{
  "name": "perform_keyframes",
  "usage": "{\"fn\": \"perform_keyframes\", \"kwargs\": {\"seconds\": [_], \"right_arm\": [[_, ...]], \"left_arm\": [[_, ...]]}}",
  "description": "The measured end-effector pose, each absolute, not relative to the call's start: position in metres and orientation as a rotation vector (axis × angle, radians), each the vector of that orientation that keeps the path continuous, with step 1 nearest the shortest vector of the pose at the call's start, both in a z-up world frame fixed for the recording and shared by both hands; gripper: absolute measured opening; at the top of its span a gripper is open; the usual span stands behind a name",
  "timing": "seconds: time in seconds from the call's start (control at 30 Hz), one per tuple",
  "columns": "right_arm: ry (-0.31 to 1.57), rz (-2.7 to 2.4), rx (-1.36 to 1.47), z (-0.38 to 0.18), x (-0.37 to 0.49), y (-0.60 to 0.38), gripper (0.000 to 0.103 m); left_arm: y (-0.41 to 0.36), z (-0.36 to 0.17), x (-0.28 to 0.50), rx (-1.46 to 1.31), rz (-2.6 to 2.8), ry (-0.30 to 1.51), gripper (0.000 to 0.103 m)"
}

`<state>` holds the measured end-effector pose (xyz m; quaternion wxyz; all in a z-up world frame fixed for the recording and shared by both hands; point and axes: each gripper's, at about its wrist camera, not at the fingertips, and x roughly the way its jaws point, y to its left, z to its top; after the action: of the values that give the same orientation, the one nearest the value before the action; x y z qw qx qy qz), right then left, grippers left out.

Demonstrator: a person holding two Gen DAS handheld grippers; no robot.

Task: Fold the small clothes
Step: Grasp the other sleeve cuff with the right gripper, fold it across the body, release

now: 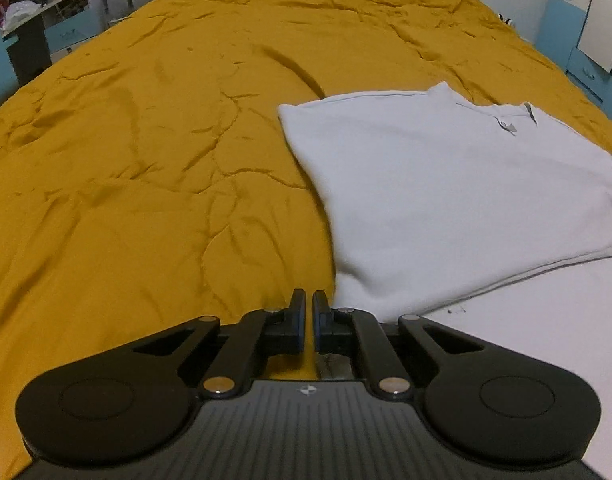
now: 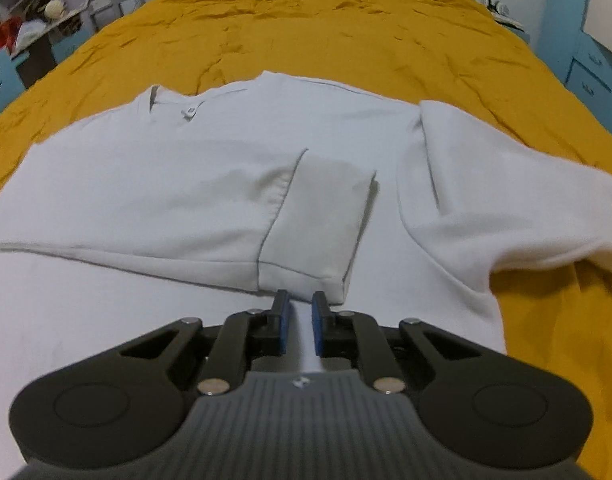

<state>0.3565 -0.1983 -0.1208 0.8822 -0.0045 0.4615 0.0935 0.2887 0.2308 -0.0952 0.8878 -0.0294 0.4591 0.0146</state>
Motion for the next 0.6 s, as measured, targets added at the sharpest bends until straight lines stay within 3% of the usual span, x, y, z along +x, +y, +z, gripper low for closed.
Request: {"fn": "perform_keyframes", "kwargs": {"seconds": [0.17,0.23,0.3,0.37,0.43,0.6], "right_arm": [[0.948,0.194,-0.015,-0.102,0.349,-0.198,0.007],[0.934,0.197,0.013,-0.087,0.339,-0.207,0.018],[0.913,0.183,0.048,-0.069,0.328,-0.224,0.023],[0.889,0.167,0.092,-0.051,0.319,-0.245,0.026],[0.859,0.130,0.154,-0.033,0.308,-0.275,0.037],[0.783,-0.009,0.379,-0.003,0.282,-0.371,0.040]], "left_arm": [[0.232,-0.064,0.278,-0.096,0.037,0.899,0.008],[0.225,-0.047,0.275,-0.104,0.021,0.871,0.009],[0.213,-0.030,0.276,-0.103,0.000,0.837,0.009],[0.197,-0.014,0.278,-0.108,-0.031,0.809,0.014],[0.180,-0.004,0.280,-0.120,-0.065,0.787,0.018],[0.130,-0.003,0.292,-0.113,-0.143,0.772,0.024]]}}
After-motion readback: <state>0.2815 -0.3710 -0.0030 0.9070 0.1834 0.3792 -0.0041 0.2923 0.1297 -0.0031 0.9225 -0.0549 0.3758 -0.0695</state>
